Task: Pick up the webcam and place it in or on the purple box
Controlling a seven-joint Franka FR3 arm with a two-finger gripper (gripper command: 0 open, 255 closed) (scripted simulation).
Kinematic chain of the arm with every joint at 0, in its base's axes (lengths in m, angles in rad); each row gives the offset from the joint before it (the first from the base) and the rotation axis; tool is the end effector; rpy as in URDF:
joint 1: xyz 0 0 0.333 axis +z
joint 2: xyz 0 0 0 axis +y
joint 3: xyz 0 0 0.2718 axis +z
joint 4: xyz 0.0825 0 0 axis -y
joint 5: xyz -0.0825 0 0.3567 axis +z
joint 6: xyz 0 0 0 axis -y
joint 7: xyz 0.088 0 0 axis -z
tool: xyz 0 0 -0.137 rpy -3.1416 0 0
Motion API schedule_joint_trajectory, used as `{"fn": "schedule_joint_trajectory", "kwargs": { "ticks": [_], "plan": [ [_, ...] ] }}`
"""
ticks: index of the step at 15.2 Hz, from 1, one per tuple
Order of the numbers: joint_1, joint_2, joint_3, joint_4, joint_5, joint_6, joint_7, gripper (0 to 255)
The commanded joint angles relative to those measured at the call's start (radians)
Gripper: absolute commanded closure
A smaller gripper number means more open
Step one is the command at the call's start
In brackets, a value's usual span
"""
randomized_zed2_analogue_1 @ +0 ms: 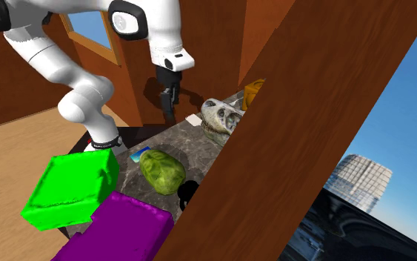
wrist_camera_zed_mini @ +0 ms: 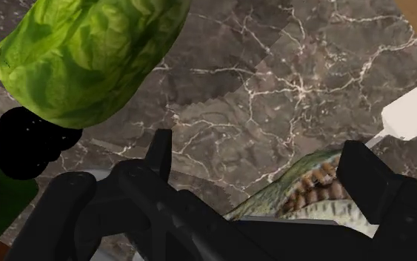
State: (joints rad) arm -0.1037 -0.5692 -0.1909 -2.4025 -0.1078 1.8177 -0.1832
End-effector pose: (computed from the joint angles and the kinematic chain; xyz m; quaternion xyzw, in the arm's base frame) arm 0.3565 -0.1218 0.4508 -0.9996 0.0265 0.0111 0.0016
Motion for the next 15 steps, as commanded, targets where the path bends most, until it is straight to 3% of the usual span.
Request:
{"fn": "schedule_joint_trajectory", "kwargs": {
  "ticks": [1, 8, 15],
  "plan": [
    [-0.015, 0.039, -0.037, 0.000, -0.011, 0.046, -0.033, 0],
    [-0.051, 0.222, -0.169, 0.062, -0.005, 0.186, -0.162, 0],
    [-0.075, 0.451, -0.290, 0.179, 0.086, 0.297, -0.323, 0]
  ]
}}
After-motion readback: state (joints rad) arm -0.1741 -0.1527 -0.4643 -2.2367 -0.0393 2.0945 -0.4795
